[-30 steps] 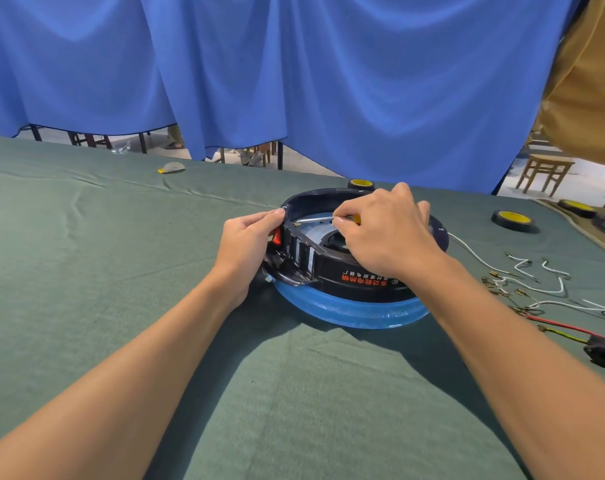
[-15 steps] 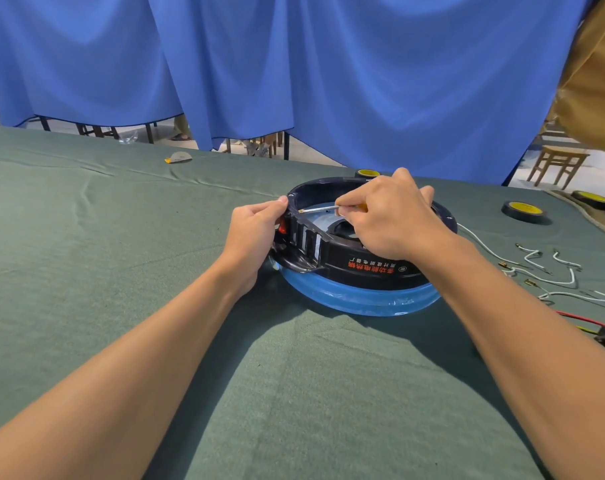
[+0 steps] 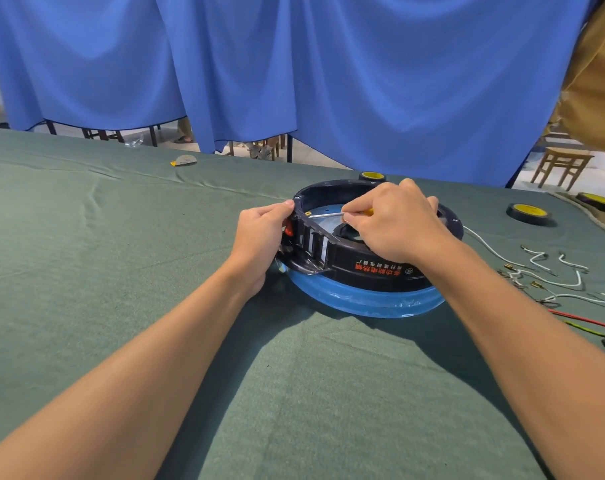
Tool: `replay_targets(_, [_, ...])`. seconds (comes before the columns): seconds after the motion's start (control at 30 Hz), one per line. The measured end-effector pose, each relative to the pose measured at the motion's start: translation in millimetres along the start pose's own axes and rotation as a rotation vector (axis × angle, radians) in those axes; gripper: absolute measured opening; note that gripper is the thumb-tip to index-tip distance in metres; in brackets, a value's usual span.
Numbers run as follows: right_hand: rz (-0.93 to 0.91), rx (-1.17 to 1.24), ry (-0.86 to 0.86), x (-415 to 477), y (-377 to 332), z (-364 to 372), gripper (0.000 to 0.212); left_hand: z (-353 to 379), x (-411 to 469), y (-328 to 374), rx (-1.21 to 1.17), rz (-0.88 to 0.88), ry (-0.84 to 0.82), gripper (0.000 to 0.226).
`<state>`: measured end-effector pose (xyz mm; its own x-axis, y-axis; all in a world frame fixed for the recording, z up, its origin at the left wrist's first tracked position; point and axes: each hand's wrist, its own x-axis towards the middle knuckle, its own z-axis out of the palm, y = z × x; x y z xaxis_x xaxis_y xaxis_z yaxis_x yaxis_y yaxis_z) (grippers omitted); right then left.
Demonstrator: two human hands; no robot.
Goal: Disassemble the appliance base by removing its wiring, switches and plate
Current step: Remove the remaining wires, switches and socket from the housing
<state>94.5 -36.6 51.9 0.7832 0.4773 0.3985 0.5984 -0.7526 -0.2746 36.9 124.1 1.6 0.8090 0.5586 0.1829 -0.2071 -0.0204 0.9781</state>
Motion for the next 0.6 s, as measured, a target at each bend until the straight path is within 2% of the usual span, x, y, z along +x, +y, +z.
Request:
replay_targets(0.2, [-0.03,0.0,-0.033,7.3,2.8,-3.2,0.023,3.9,1.3,0.5,-0.008,-0.011,0.05,0.031])
replay_targets(0.33, [-0.077,-0.052,0.028,-1.8,0.0,-3.2,0.028,-0.9,0.1,0.5,-0.013,-0.002,-0.012,0.03])
replay_targets(0.4, [-0.098,-0.086,0.194,-9.0,-2.6,-4.1,0.028,-3.2,-0.3,1.3,-0.006,0.012,-0.033,0.029])
replay_targets(0.5, [-0.044,-0.027,0.63,-28.1,-7.4,-2.0,0.025,-3.2,0.7,1.3,0.009,0.023,-0.031,0.023])
replay_targets(0.53, [-0.029,-0.004,0.711,-35.7,-9.4,1.9,0.024,-2.6,1.6,1.7,0.019,0.027,-0.029,0.023])
replay_targets(0.6, [-0.023,0.007,0.748,-46.9,-10.7,13.3,0.022,-1.1,3.2,2.4,0.051,0.052,-0.054,0.031])
